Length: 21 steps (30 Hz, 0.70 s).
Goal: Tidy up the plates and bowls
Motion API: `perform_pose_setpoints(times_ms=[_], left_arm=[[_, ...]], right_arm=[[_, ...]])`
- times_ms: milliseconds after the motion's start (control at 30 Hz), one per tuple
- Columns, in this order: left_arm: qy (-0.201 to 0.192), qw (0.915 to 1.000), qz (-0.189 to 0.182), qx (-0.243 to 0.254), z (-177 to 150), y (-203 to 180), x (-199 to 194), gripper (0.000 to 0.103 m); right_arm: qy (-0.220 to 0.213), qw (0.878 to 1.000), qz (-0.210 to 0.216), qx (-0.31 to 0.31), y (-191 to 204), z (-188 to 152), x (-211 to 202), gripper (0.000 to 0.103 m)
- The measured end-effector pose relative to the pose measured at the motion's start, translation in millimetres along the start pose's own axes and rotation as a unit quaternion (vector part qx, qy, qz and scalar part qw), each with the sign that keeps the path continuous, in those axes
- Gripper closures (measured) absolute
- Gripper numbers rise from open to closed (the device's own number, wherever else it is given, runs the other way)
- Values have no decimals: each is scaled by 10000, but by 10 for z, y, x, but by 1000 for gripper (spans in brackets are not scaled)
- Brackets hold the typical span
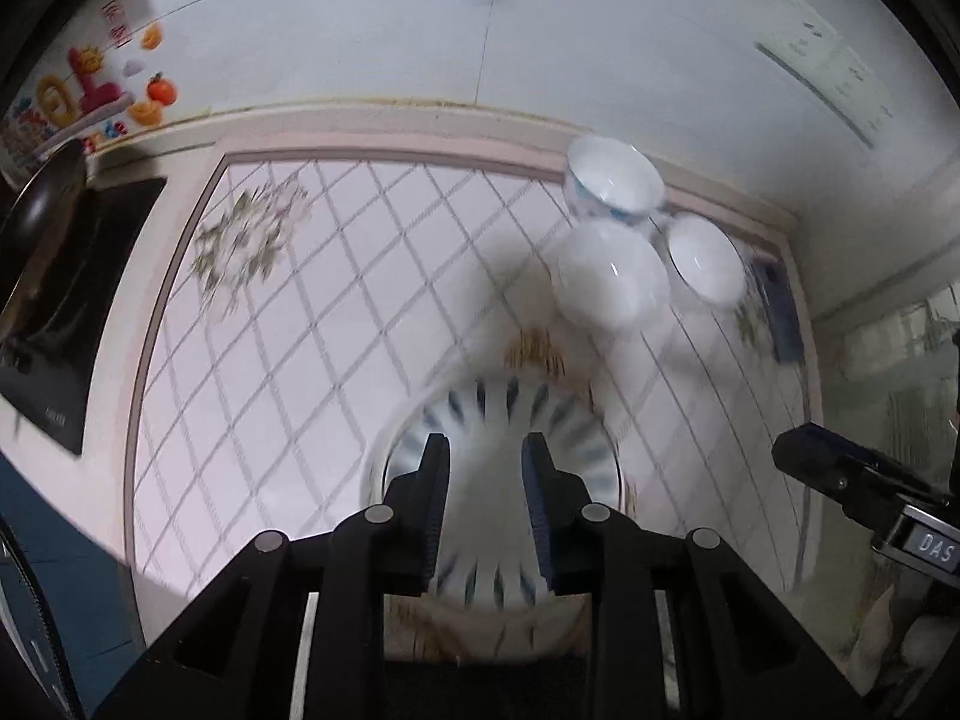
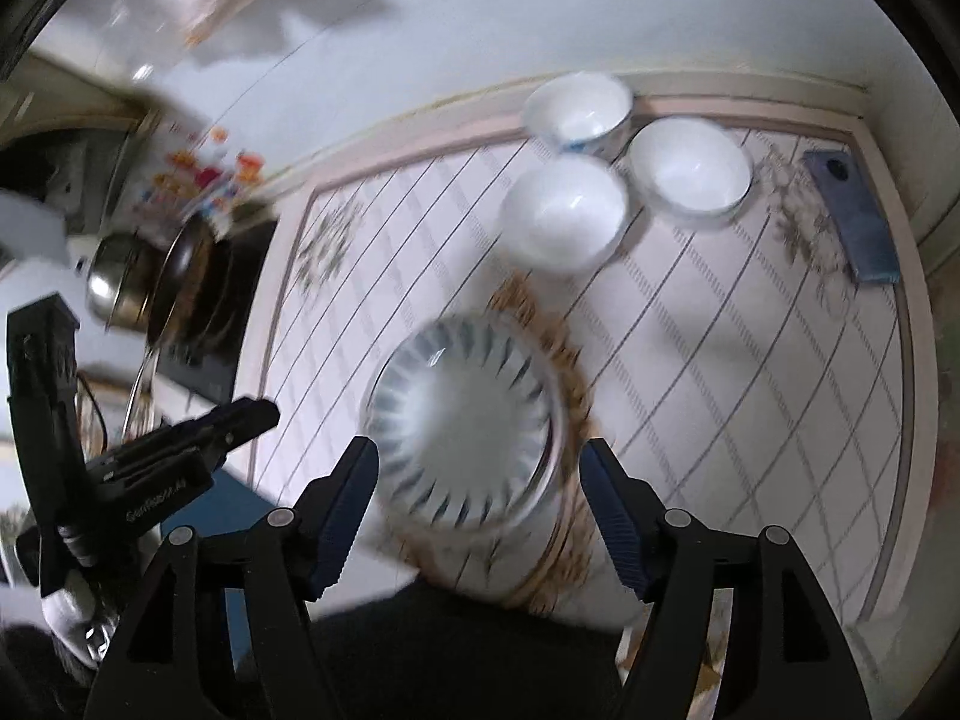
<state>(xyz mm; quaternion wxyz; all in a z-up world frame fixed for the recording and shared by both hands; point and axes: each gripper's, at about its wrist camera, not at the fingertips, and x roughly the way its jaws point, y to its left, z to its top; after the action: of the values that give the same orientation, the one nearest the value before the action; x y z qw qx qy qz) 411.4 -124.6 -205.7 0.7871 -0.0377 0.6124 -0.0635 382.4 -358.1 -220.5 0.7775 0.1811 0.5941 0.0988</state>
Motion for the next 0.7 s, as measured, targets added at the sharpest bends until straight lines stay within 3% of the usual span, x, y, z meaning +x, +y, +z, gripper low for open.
perform_pose_setpoints(times_ms=[133, 267, 367, 467, 567, 633, 700], left_arm=[[261, 9991, -315, -78, 490, -69, 477, 80], [732, 9945, -729, -189, 906, -167, 1067, 80], [994, 9918, -793, -117, 1100, -274, 1442, 80], [1206, 9891, -847, 18, 1164, -362, 1701, 80], [1242, 9890, -758, 255, 1203, -467, 1873, 81], [1127, 9903, -698, 414, 1195, -519, 1901, 86], [955, 9920, -571, 599, 1162, -581, 1860, 87]], right_arm=[[-263, 9987, -158, 402, -338, 434, 373, 31], [-186, 9947, 29, 1010, -676, 794, 840, 31], [-136, 9908, 54, 1345, -873, 982, 1148, 35], [-119, 9870, 182, 1592, -998, 1093, 1374, 46], [-40, 9855, 160, 1691, -1061, 1153, 1567, 64], [-21, 9851, 118, 1717, -1077, 1175, 1665, 79], [-71, 9859, 38, 1674, -1064, 1169, 1708, 84]])
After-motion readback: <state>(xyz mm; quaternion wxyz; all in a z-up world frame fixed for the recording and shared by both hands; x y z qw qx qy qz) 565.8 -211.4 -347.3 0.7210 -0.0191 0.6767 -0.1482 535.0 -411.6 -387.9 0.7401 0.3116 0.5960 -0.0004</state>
